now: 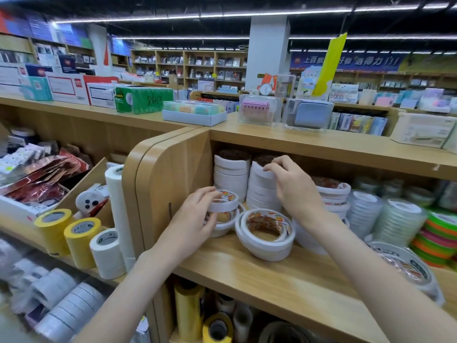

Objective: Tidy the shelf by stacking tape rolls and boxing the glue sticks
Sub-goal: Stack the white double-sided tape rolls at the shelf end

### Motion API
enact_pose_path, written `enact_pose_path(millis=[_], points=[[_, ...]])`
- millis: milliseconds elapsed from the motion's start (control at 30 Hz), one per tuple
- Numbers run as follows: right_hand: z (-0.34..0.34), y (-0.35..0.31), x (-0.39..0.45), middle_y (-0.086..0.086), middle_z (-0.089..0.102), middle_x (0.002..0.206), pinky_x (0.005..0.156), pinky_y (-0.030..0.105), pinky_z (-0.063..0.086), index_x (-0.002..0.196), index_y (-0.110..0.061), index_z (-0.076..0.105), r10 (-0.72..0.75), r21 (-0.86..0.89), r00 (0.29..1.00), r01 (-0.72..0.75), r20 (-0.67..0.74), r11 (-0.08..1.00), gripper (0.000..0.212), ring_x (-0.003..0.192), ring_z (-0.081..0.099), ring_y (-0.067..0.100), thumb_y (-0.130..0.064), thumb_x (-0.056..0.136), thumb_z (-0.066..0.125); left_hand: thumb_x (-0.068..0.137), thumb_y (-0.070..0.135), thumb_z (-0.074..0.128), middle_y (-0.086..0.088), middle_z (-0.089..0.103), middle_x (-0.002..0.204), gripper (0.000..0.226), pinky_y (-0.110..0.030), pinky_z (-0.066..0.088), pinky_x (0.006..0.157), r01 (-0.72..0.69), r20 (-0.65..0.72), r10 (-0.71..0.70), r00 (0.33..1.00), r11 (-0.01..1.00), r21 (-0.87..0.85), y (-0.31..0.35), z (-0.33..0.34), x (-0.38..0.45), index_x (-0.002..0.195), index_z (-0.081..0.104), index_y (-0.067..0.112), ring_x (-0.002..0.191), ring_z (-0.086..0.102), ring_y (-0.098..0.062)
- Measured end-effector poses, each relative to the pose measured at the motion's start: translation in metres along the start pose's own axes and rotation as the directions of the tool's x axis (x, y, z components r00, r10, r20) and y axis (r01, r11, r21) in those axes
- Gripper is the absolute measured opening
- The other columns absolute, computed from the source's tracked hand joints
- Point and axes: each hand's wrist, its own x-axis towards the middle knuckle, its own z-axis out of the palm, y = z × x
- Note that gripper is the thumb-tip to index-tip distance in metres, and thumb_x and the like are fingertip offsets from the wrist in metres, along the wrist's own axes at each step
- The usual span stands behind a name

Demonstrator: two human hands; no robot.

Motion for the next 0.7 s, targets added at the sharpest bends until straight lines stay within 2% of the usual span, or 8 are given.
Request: enact_pose_path(millis=[133, 200, 267, 333, 433, 533, 633, 700], points=[[0.003, 0.001, -0.001, 0.012, 0.034, 0.136, 0.080, 0.036, 0.047, 0.121, -0.009, 0.054, 0.067, -0.169, 0.979, -0.034, 0.193, 0.985, 0.039, 0.114, 0.039, 0.029, 0.006, 0.086, 0.045, 0.097, 0.017, 0.044, 0.003, 0.018, 0.154, 0.049, -0.010, 0.014, 0.102, 0.037, 0.042, -0.037, 0.998, 0.999, 0.015, 0.007, 0.004, 0.025, 0.144, 0.031, 0.014, 0.138, 0.020, -0.009], [0.003, 0.000, 0.002, 0.010, 0.025, 0.144, 0.087, 0.035, 0.042, 0.120, -0.010, 0.054, 0.087, -0.179, 0.963, -0.041, 0.256, 0.983, 0.041, 0.119, 0.034, 0.030, 0.007, 0.085, 0.042, 0.098, 0.020, 0.042, 0.002, 0.002, 0.157, 0.052, -0.013, 0.020, 0.101, 0.090, 0.088, -0.091, 0.992, 0.996, 0.009, 0.012, 0.009, 0.041, 0.146, 0.024, 0.013, 0.139, 0.020, -0.011], [0.003, 0.001, 0.002, 0.010, 0.024, 0.146, 0.091, 0.035, 0.040, 0.118, -0.009, 0.056, 0.090, -0.148, 0.964, -0.054, 0.250, 0.988, 0.041, 0.120, 0.035, 0.029, 0.008, 0.084, 0.042, 0.098, 0.021, 0.042, 0.001, -0.008, 0.157, 0.055, -0.020, 0.029, 0.099, 0.156, 0.143, -0.155, 0.978, 0.988, -0.001, 0.014, 0.013, 0.056, 0.148, 0.020, 0.012, 0.136, 0.027, -0.015], [0.002, 0.003, -0.002, 0.010, 0.022, 0.147, 0.091, 0.034, 0.040, 0.117, -0.007, 0.056, 0.081, -0.120, 0.967, -0.053, 0.242, 0.991, 0.037, 0.120, 0.037, 0.029, 0.006, 0.085, 0.043, 0.098, 0.022, 0.041, 0.001, -0.013, 0.156, 0.057, -0.025, 0.037, 0.092, 0.192, 0.190, -0.192, 0.963, 0.981, 0.019, 0.013, 0.016, 0.067, 0.149, 0.017, 0.013, 0.122, 0.045, -0.019], [-0.004, 0.004, -0.008, 0.011, 0.031, 0.143, 0.089, 0.029, 0.042, 0.116, -0.005, 0.058, 0.023, -0.060, 0.975, -0.010, 0.220, 0.998, 0.034, 0.120, 0.042, 0.025, 0.005, 0.086, 0.047, 0.098, 0.021, 0.042, 0.006, -0.006, 0.157, 0.055, -0.016, 0.038, 0.081, 0.192, 0.177, -0.186, 0.967, 0.981, -0.018, 0.009, 0.014, 0.066, 0.148, 0.020, 0.013, 0.094, 0.055, -0.007], [-0.013, -0.002, -0.004, 0.007, 0.048, 0.126, 0.089, 0.029, 0.043, 0.113, -0.010, 0.061, -0.048, 0.103, 0.961, 0.020, 0.273, 0.995, 0.031, 0.111, 0.047, 0.020, 0.001, 0.091, 0.043, 0.098, 0.018, 0.042, 0.010, 0.009, 0.156, 0.051, -0.004, 0.023, 0.086, 0.173, 0.110, -0.164, 0.980, 0.982, -0.077, 0.005, 0.007, 0.039, 0.147, 0.026, 0.016, 0.113, 0.047, -0.006], [-0.011, -0.013, 0.012, 0.002, 0.051, 0.122, 0.088, 0.030, 0.043, 0.119, -0.018, 0.058, -0.113, 0.238, 0.848, -0.016, 0.518, 0.971, 0.034, 0.104, 0.051, 0.017, -0.004, 0.093, 0.042, 0.096, 0.016, 0.045, 0.011, 0.019, 0.152, 0.050, -0.002, 0.021, 0.093, 0.169, 0.054, -0.164, 0.985, 0.982, -0.088, 0.002, 0.005, -0.004, 0.144, 0.031, 0.017, 0.118, 0.043, 0.003], [-0.003, -0.022, 0.021, -0.001, 0.052, 0.118, 0.087, 0.030, 0.045, 0.119, -0.021, 0.057, -0.166, 0.304, 0.792, -0.027, 0.588, 0.952, 0.033, 0.101, 0.054, 0.015, -0.006, 0.092, 0.046, 0.094, 0.015, 0.049, 0.011, 0.023, 0.150, 0.050, -0.005, 0.018, 0.102, 0.181, -0.018, -0.184, 0.983, 0.980, -0.087, -0.002, 0.007, -0.027, 0.142, 0.034, 0.016, 0.127, 0.032, 0.004]])
